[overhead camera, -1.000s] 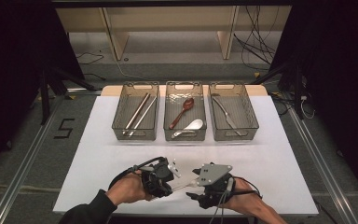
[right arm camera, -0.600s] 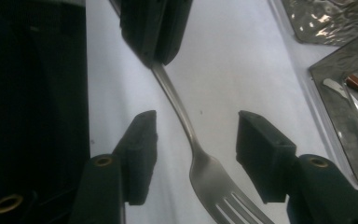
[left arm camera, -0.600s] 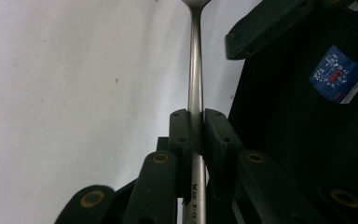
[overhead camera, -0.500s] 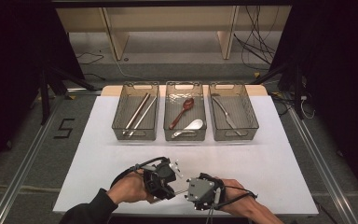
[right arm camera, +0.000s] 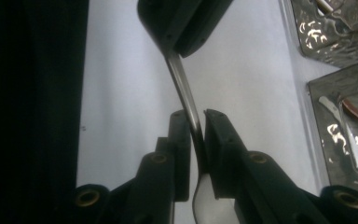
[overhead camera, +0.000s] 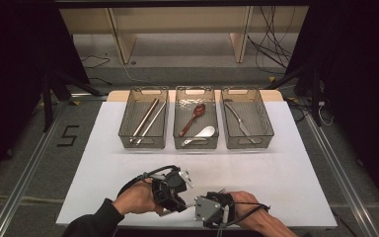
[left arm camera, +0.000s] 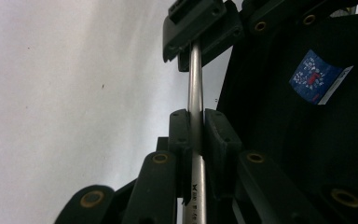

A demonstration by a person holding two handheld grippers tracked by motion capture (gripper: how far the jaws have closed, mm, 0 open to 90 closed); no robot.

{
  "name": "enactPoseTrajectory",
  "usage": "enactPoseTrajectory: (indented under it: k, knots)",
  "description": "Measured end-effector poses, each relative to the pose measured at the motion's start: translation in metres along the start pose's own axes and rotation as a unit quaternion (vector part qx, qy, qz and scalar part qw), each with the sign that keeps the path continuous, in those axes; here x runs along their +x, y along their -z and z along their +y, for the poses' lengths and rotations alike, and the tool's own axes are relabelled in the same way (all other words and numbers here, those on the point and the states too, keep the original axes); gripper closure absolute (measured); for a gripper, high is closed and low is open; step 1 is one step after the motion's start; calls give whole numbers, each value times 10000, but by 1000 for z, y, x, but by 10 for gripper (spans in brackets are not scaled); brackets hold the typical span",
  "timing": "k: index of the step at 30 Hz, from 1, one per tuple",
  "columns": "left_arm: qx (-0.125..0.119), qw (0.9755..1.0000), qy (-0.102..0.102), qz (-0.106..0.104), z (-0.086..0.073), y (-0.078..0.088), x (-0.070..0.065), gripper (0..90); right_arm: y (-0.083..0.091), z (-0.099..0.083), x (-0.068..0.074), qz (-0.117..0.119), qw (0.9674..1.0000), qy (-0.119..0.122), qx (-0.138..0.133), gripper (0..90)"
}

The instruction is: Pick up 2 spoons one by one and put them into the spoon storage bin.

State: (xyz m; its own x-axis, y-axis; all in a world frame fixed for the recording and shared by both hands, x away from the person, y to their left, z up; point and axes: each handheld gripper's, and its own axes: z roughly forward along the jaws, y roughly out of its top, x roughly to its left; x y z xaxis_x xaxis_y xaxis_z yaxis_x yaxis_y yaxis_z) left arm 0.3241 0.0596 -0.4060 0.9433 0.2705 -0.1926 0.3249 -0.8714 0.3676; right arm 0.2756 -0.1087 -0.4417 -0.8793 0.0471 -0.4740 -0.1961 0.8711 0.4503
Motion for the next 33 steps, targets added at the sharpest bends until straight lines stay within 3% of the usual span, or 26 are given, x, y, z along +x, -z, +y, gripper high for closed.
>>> enactPoseTrajectory:
  k: [3,7,9,11,13,16,19,23,25,28,33]
  knots:
    - [-83,9999,68,-101,-1,1,2,808,-1,-1,4,-7,9995,299,30,875]
    - [-208,9994,140,-254,-2,4,6,798,2,-2,1,45,9995,312,7,882]
    - [-300,9992,181,-171,-3,6,7,692,2,-2,1,35,9996,274,16,883]
    - [-414,9991,80,-74,-5,9,7,630,3,-3,-1,26,9996,294,38,883]
    - [-544,9984,72,154,-7,13,7,526,4,-4,-3,-32,9998,186,48,883]
    - [-831,9957,192,374,-11,21,10,424,6,-9,-10,-110,9998,114,99,883]
    - [-1155,9908,316,626,-19,29,16,351,8,-15,-16,-178,9996,-116,181,883]
    - [-1620,9809,641,861,-31,39,25,305,10,-22,-22,-257,9987,-354,242,883]
    - [-1822,9759,693,980,-36,44,28,285,10,-25,-26,-285,9983,-424,279,883]
    - [-2146,9671,888,1038,-42,47,31,262,11,-30,-31,-343,9970,-604,336,882]
    - [-2448,9576,1048,1098,-53,46,35,237,15,-41,-44,-452,9945,-858,385,882]
